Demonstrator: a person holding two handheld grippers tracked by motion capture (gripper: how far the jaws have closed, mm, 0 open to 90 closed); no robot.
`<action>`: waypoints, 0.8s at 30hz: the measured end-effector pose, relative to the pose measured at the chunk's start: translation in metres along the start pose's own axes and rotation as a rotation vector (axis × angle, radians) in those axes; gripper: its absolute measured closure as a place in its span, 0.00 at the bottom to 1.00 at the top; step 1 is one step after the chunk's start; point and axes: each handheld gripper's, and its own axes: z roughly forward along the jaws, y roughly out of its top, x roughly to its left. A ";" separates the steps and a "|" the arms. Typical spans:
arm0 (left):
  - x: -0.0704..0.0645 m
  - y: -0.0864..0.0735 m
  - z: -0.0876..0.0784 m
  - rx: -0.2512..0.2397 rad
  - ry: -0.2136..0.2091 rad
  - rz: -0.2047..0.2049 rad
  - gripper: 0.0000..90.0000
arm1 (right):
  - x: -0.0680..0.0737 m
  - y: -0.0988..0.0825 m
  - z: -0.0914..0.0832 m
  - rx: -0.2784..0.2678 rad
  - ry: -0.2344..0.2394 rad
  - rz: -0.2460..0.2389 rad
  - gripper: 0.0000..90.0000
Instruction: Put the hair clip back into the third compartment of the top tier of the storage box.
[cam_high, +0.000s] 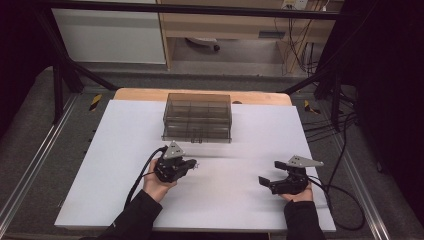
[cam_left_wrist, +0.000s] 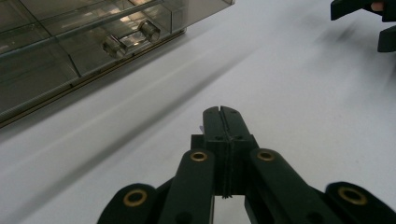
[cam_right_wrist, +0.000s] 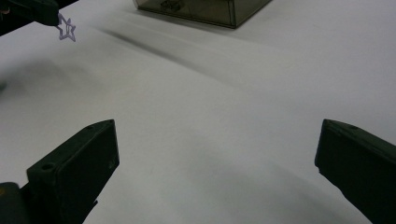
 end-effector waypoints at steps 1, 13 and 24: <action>-0.001 0.001 0.000 -0.001 0.000 0.002 1.00 | 0.000 0.000 0.000 0.000 0.000 0.000 0.00; -0.002 0.012 -0.002 -0.014 -0.005 0.015 1.00 | 0.000 0.000 0.000 -0.001 0.000 0.001 0.00; -0.003 0.021 -0.005 -0.026 -0.009 0.023 1.00 | 0.000 0.000 0.000 -0.003 -0.001 -0.001 0.00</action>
